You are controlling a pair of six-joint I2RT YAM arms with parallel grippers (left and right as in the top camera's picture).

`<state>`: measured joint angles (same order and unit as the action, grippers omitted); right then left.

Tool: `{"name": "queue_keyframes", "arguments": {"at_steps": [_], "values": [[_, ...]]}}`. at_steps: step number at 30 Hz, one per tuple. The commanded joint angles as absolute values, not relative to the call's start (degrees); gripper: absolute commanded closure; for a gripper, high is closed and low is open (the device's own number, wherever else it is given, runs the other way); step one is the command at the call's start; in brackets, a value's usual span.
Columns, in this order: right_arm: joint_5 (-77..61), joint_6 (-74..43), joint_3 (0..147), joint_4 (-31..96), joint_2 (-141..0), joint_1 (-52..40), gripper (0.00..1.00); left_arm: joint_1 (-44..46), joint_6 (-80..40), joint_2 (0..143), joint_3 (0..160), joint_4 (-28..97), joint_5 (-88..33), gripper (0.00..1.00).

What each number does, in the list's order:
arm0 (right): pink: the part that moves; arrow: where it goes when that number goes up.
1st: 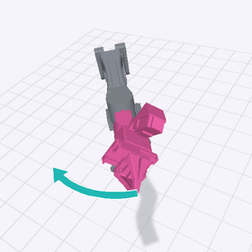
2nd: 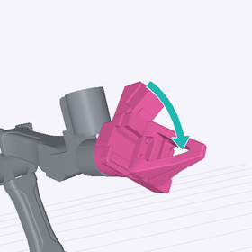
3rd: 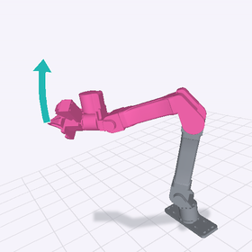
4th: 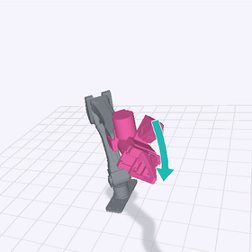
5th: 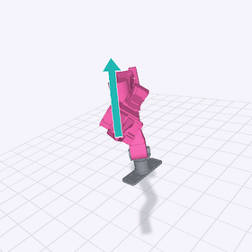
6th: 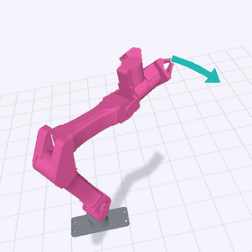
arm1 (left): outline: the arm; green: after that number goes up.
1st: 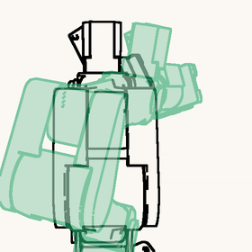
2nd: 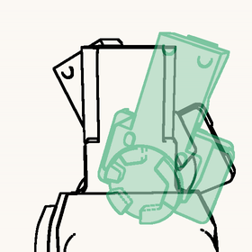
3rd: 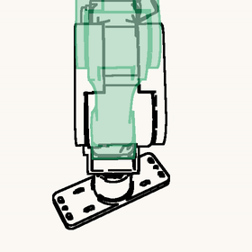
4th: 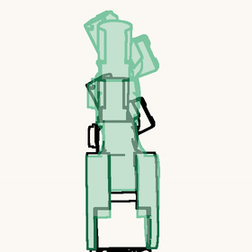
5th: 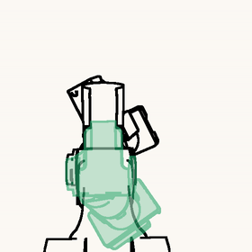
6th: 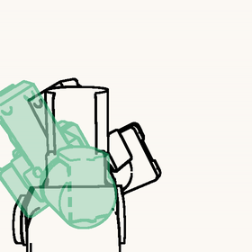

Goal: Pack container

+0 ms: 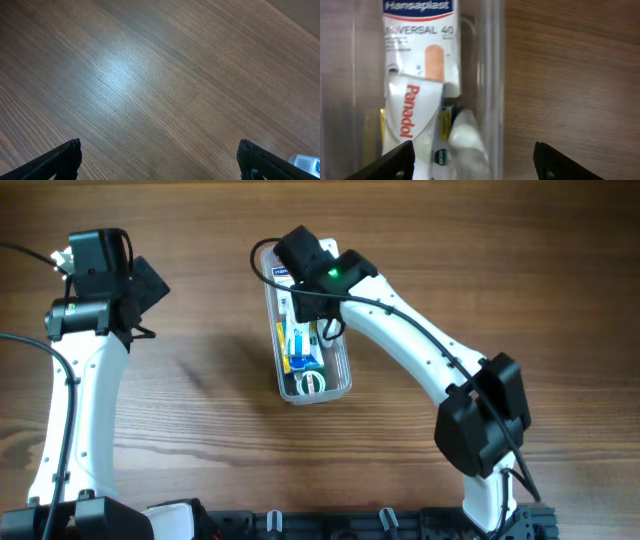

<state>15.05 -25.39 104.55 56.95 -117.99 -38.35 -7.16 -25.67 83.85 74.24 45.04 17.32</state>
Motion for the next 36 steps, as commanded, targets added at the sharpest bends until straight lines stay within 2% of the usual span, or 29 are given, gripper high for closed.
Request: {"name": "queue_keyframes", "arguments": {"at_steps": [1,2,9,10,11,12,14,15,17,24,27,36], "values": [[15.8,-23.1,106.2,57.3,-112.0,-35.9,0.14,-7.4,-25.8,83.4,75.1,45.1,17.8,0.0],[15.8,-22.6,106.2,57.6,-110.7,-35.3,0.08,-7.4,-25.8,83.4,75.1,45.1,17.8,0.0],[11.0,-22.5,106.2,59.8,-101.2,-29.8,0.07,-7.4,-25.8,83.4,75.1,45.1,17.8,0.0],[10.2,-22.5,106.2,60.1,-100.1,-29.0,0.08,-7.4,-25.8,83.4,75.1,45.1,17.8,0.0],[9.8,-22.5,106.2,60.5,-99.2,-28.3,0.15,-7.4,-25.8,83.4,75.1,45.1,17.8,0.0],[9.8,-22.5,106.2,60.9,-98.7,-27.8,0.18,-7.4,-25.8,83.4,75.1,45.1,17.8,0.0],[10.2,-22.5,106.2,62.7,-97.8,-26.4,0.32,-7.4,-25.8,83.4,75.1,45.1,17.8,0.0],[10.3,-22.5,106.2,63.5,-97.8,-26.0,0.49,-7.4,-25.8,83.4,75.1,45.1,17.8,0.0],[10.5,-22.8,106.0,66.4,-98.0,-24.4,0.96,-7.4,-25.8,83.4,75.1,45.1,17.8,0.0],[7.1,-24.9,101.3,72.5,-98.0,-21.5,0.96,-7.4,-25.8,83.4,75.1,45.1,17.8,0.0],[4.7,-29.2,96.0,72.8,-98.0,-21.4,0.96,-7.4,-25.8,83.4,75.1,45.1,17.8,0.0],[-12.9,-28.5,73.1,55.5,-98.0,-21.4,0.95,-7.4,-25.8,83.4,75.1,45.1,17.9,0.0]]}}
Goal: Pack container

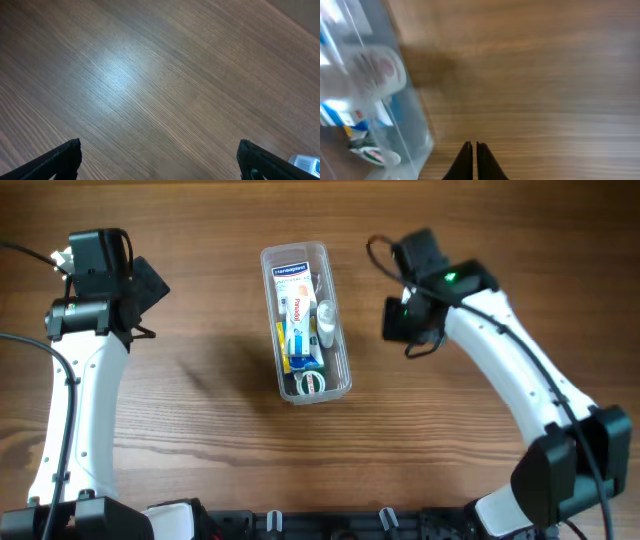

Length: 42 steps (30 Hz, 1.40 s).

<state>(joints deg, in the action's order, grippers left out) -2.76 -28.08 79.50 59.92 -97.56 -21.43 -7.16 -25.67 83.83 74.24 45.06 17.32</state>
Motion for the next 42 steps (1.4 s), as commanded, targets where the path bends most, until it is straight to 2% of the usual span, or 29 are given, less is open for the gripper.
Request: {"name": "queue_keyframes", "arguments": {"at_steps": [1,13,20,24,42], "values": [[-14.7,-27.7,71.6,53.8,-98.0,-21.4,0.96,-7.4,-25.8,83.4,75.1,45.1,17.8,0.0],[-17.0,-24.2,69.7,50.8,-98.0,-25.6,0.95,-7.4,-25.8,83.4,75.1,45.1,17.9,0.0],[-10.3,-31.9,69.7,50.0,-98.0,-31.6,0.96,-7.4,-25.8,83.4,75.1,45.1,17.8,0.0],[-9.9,-32.1,69.7,49.6,-98.0,-33.3,0.96,-7.4,-25.8,83.4,75.1,45.1,17.8,0.0],[-19.0,-31.6,69.7,45.9,-98.0,-33.5,0.96,-7.4,-25.8,83.4,75.1,45.1,17.8,0.0]]}}
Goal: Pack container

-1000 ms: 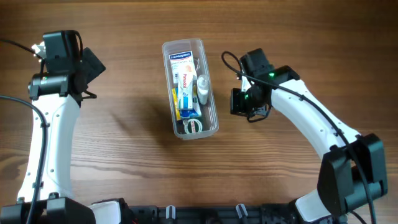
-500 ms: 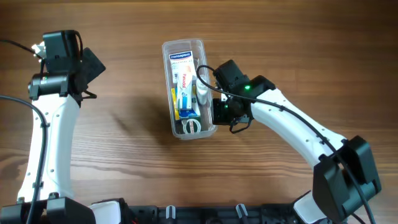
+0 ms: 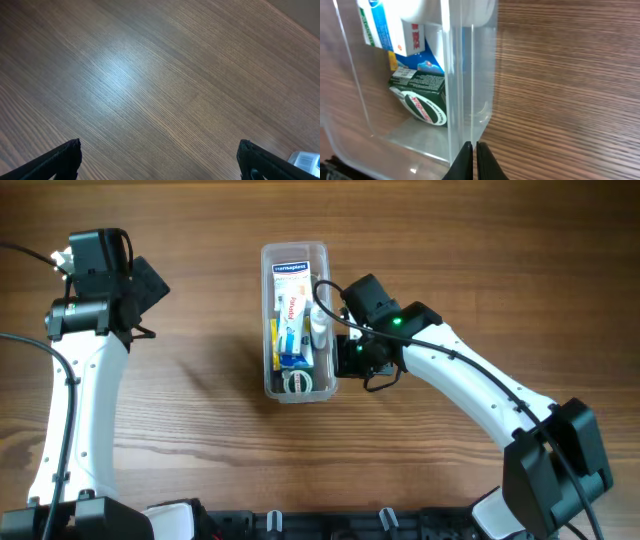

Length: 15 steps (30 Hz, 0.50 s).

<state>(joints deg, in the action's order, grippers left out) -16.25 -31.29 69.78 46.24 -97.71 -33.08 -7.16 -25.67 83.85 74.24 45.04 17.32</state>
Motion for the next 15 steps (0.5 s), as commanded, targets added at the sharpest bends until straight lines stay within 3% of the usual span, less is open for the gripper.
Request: {"name": "queue_keyframes", "arguments": {"at_steps": [1,10,15], "values": [[-19.0,-31.5,69.7,45.9,-98.0,-33.5,0.96,-7.4,-25.8,83.4,75.1,45.1,17.8,0.0],[-17.9,-27.6,70.0,45.6,-97.8,-33.0,0.96,-7.4,-25.8,83.4,75.1,45.1,17.8,0.0],[-13.8,-24.1,73.5,47.6,-90.9,-30.2,0.96,-7.4,-25.8,83.4,75.1,45.1,17.8,0.0]]}}
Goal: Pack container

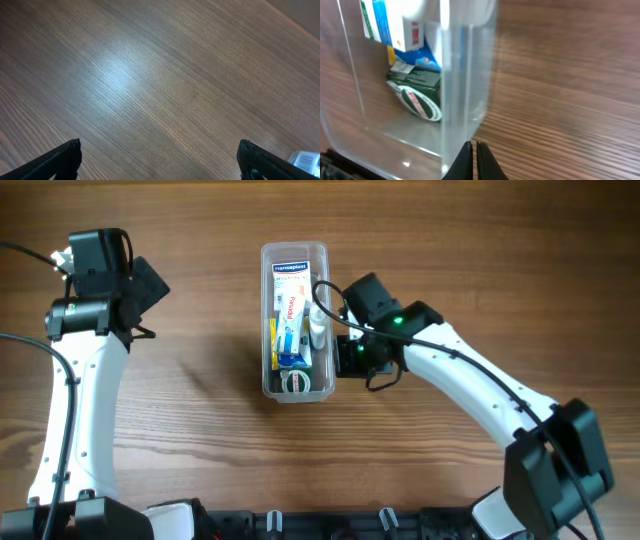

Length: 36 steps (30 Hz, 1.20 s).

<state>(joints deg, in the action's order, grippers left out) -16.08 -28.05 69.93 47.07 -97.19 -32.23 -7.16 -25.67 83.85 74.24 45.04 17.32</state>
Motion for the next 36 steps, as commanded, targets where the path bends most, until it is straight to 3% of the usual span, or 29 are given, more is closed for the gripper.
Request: {"name": "queue_keyframes", "arguments": {"at_steps": [1,8,13,14,15,16,17,26,36], "values": [[-13.7,-23.9,74.1,47.8,-88.6,-29.7,0.95,-7.4,-25.8,83.4,75.1,45.1,17.8,0.0],[-14.0,-20.9,75.2,49.7,-69.1,-27.9,0.95,-7.4,-25.8,83.4,75.1,45.1,17.8,0.0],[-12.9,-21.0,75.2,53.6,-56.8,-27.9,0.8,-7.4,-25.8,83.4,75.1,45.1,17.8,0.0],[-12.9,-21.1,75.2,54.2,-55.1,-27.9,0.72,-7.4,-25.8,83.4,75.1,45.1,17.8,0.0],[-12.9,-21.1,75.2,54.8,-53.7,-27.9,0.54,-7.4,-25.8,83.4,75.1,45.1,17.8,0.0],[-12.9,-21.2,75.2,55.7,-52.2,-27.9,0.33,-7.4,-25.8,83.4,75.1,45.1,17.8,0.0],[-12.9,-21.3,75.2,56.8,-50.8,-27.9,0.0,-7.4,-25.8,83.4,75.1,45.1,17.9,0.0],[-12.9,-27.1,75.1,70.3,-44.8,-27.9,0.0,-7.4,-25.8,83.4,75.1,45.1,17.9,0.0],[-12.9,-27.9,75.1,71.2,-44.9,-27.9,0.0,-7.4,-25.8,83.4,75.1,45.1,17.9,0.0]]}}
